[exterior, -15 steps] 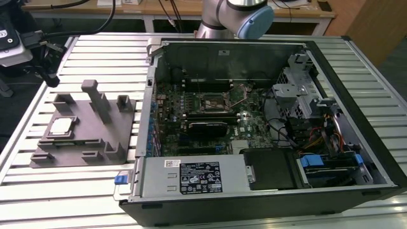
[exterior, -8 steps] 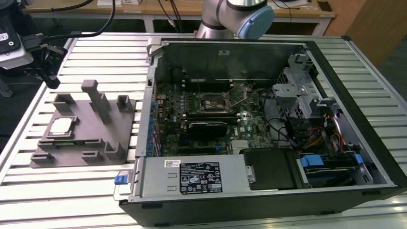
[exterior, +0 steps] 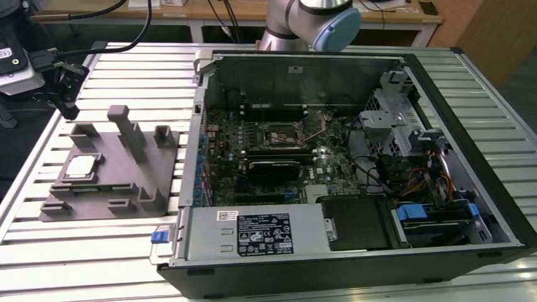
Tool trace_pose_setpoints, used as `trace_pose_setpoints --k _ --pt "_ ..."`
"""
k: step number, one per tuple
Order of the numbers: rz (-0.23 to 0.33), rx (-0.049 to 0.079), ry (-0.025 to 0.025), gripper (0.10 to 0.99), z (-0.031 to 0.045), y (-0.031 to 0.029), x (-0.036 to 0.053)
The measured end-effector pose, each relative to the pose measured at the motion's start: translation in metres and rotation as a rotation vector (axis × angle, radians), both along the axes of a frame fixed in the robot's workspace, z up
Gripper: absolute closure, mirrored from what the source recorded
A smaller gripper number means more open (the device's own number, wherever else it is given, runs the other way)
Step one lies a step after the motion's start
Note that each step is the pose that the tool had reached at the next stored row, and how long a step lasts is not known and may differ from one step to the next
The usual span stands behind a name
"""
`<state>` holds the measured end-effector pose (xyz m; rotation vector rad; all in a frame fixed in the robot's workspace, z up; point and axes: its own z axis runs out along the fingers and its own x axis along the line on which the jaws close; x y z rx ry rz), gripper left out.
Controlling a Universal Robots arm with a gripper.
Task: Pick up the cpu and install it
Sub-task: 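Pick up the cpu and move it towards the insertion slot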
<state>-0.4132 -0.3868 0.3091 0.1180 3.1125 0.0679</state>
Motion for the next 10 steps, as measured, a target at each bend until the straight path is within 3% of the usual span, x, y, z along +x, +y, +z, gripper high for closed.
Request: trace_pose_setpoints --k 10 --pt "0.0 0.0 0.0 0.98 -0.0045 -0.0002 -0.0025"
